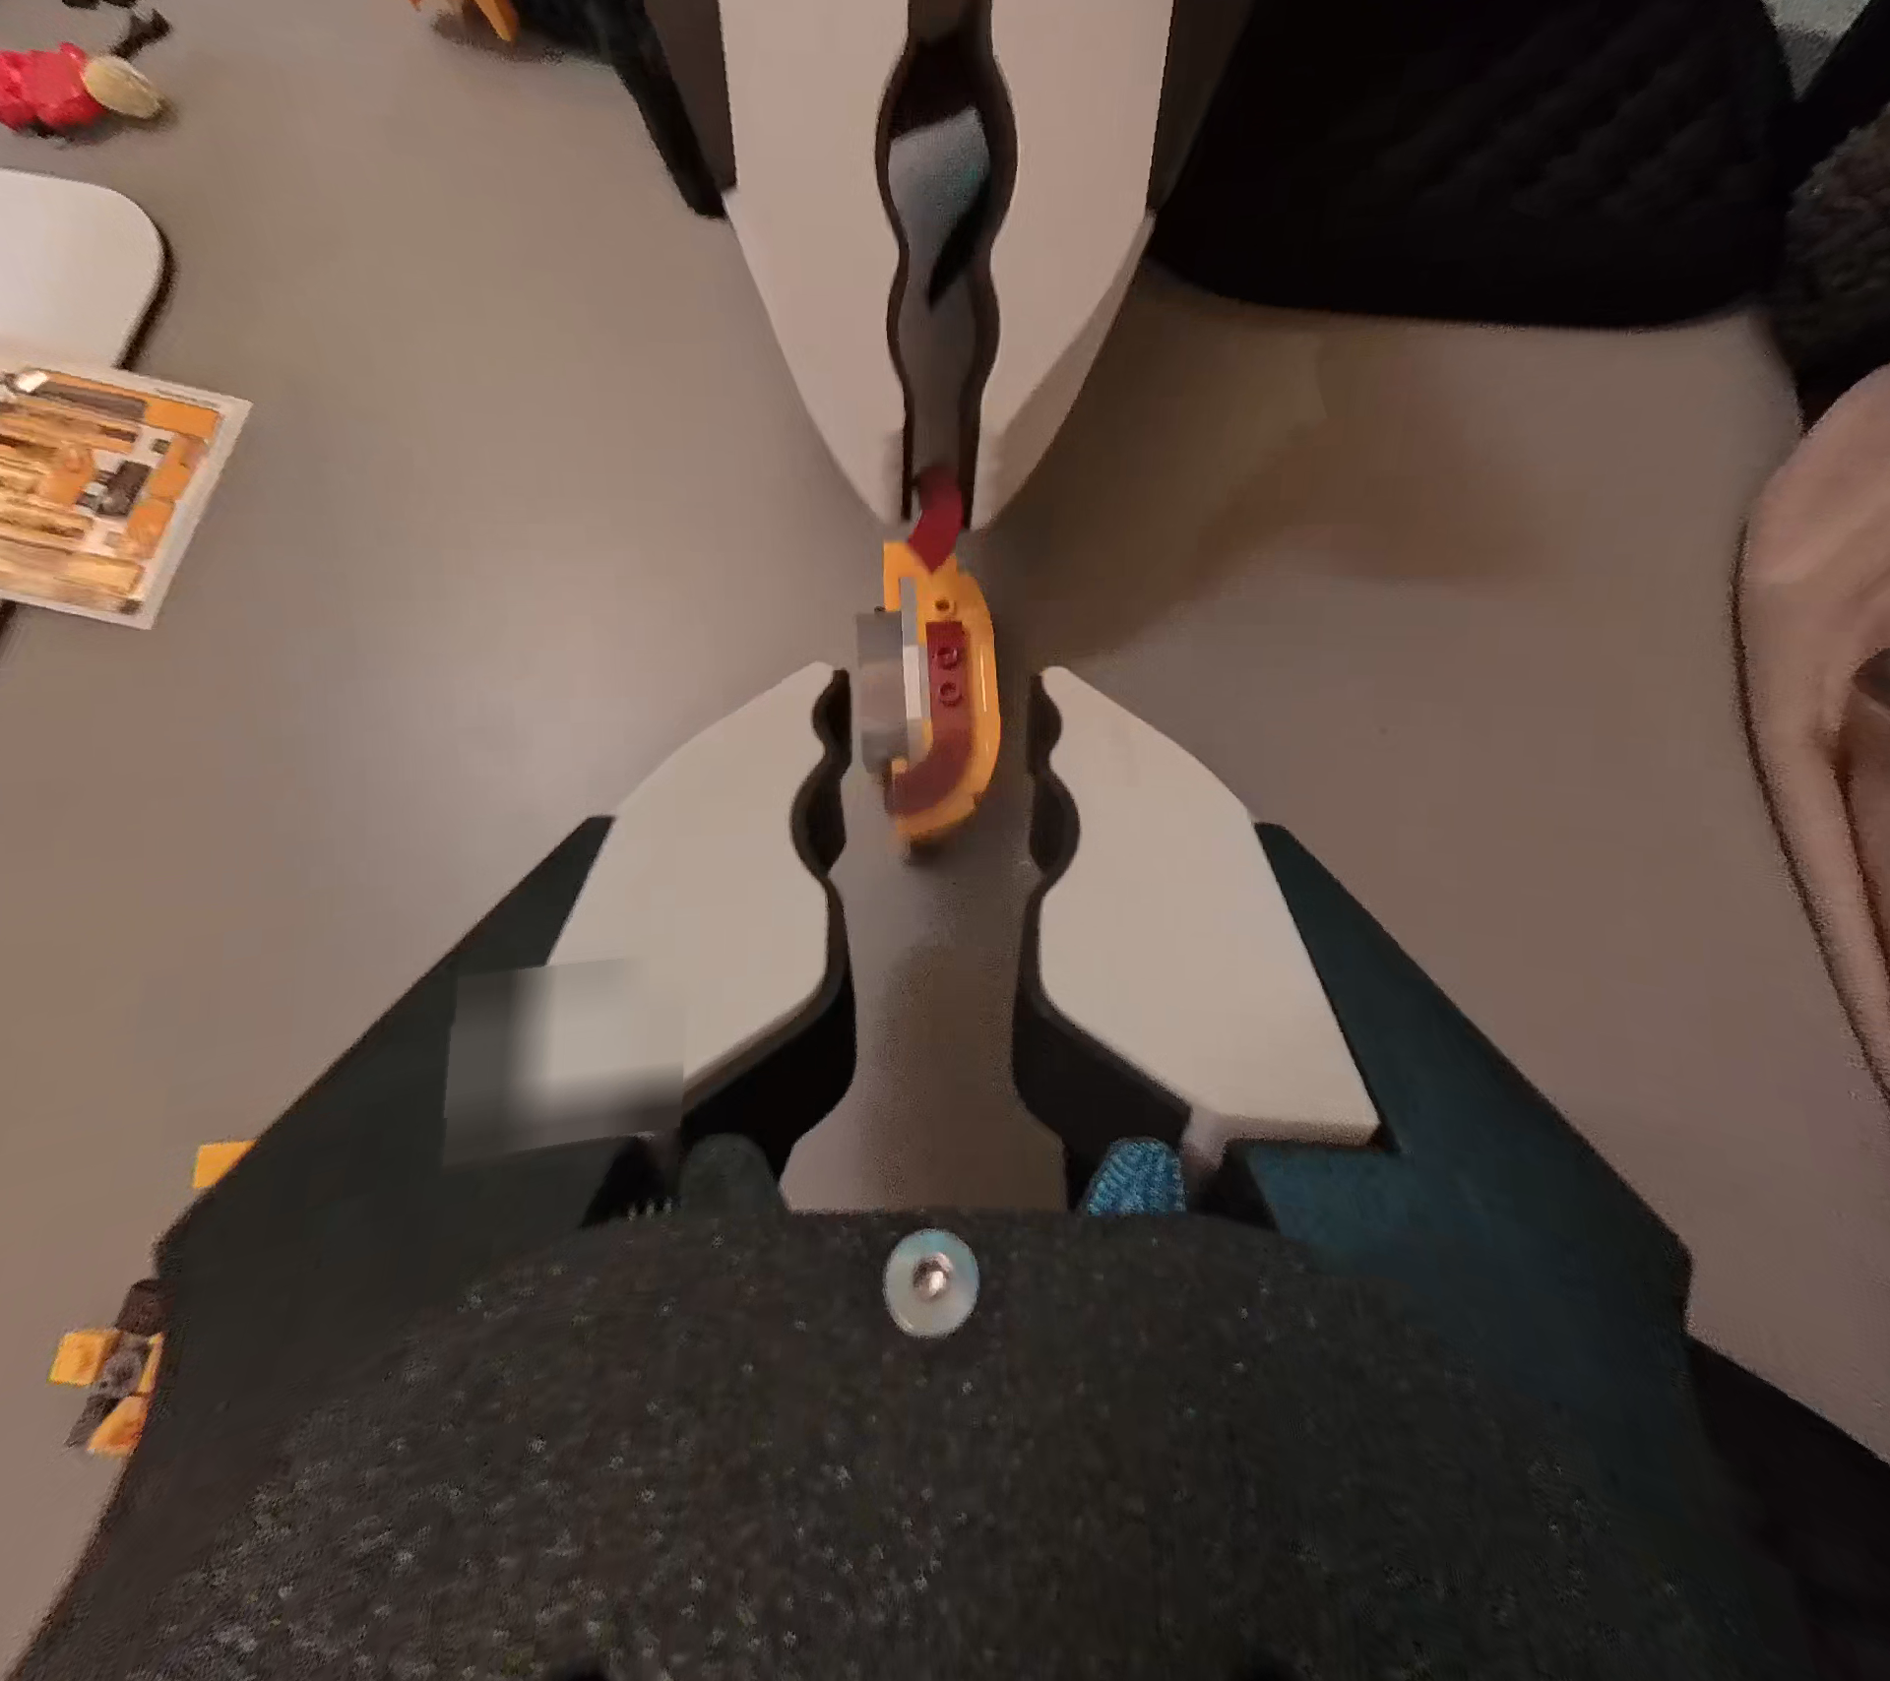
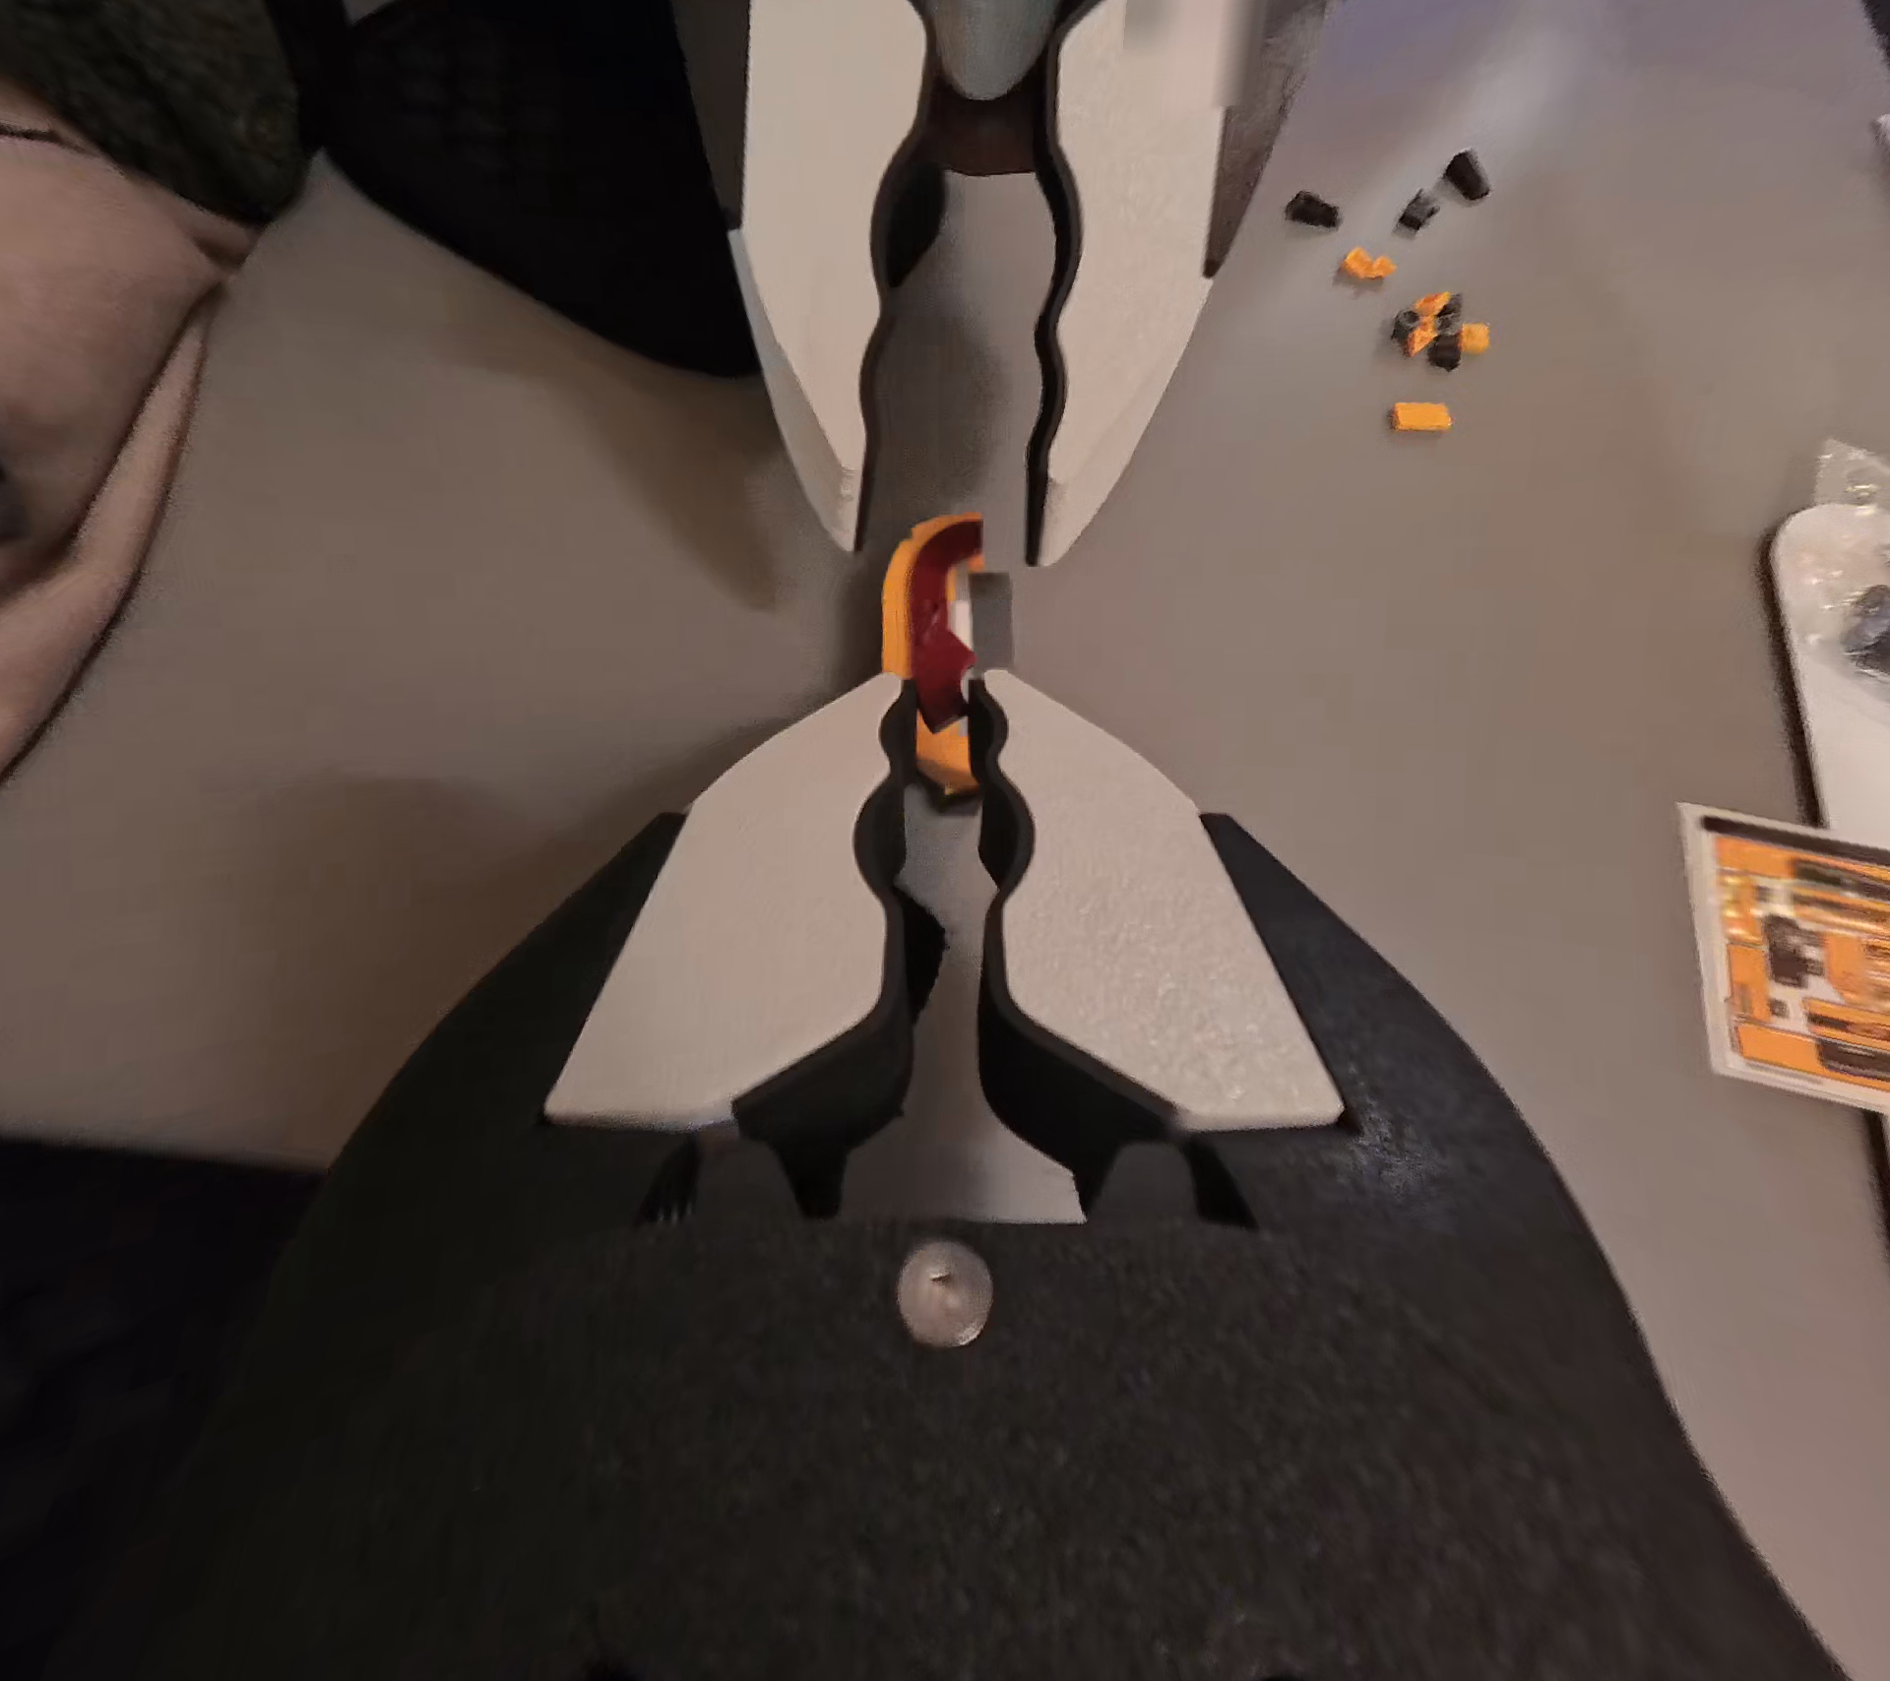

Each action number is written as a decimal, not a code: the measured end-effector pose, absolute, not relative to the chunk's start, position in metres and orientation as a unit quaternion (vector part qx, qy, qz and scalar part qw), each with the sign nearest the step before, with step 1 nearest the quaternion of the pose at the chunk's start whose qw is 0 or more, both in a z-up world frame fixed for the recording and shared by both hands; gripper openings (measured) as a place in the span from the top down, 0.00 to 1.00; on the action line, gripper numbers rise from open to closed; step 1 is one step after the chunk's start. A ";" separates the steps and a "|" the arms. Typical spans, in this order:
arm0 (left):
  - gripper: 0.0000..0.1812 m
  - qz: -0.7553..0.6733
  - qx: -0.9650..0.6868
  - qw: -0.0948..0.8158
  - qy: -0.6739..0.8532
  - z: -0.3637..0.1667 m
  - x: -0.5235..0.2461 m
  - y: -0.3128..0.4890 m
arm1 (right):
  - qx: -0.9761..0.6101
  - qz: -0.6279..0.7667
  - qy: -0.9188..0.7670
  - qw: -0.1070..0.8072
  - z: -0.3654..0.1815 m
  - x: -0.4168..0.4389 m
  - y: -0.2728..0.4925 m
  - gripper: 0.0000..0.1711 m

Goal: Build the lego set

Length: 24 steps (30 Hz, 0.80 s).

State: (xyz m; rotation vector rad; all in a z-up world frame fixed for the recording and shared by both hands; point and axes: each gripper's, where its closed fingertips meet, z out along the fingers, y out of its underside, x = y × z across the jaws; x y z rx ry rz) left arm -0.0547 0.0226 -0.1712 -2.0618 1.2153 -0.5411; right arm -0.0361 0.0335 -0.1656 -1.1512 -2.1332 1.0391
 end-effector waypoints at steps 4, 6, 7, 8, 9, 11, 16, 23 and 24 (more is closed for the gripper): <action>0.75 -0.193 -0.793 0.307 0.489 -0.193 -0.052 0.021 | -0.405 0.383 -0.806 0.198 -0.171 -0.028 0.035 0.95; 0.74 -0.194 -0.793 0.291 0.499 -0.202 -0.051 0.022 | -0.393 0.385 -0.815 0.181 -0.172 -0.029 0.034 0.95; 0.75 -0.196 -0.791 0.286 0.504 -0.204 -0.051 0.022 | -0.387 0.384 -0.820 0.173 -0.173 -0.029 0.033 0.95; 0.79 -0.198 -0.786 0.283 0.512 -0.206 -0.050 0.022 | -0.381 0.382 -0.826 0.164 -0.175 -0.030 0.032 0.95; 0.82 -0.200 -0.780 0.283 0.521 -0.206 -0.051 0.022 | -0.375 0.383 -0.830 0.154 -0.177 -0.030 0.030 0.95; 0.82 -0.212 -0.769 0.280 0.534 -0.206 -0.050 0.022 | -0.366 0.383 -0.837 0.138 -0.181 -0.029 0.027 0.95; 0.82 -0.238 -0.732 0.277 0.575 -0.206 -0.048 0.018 | -0.348 0.387 -0.846 0.117 -0.183 -0.030 0.019 0.95; 0.83 -0.271 -0.698 0.264 0.608 -0.206 -0.047 0.010 | -0.337 0.383 -0.855 0.096 -0.187 -0.029 0.014 0.95; 0.83 -0.273 -0.695 0.263 0.610 -0.206 -0.047 0.010 | -0.336 0.383 -0.855 0.094 -0.187 -0.029 0.013 0.95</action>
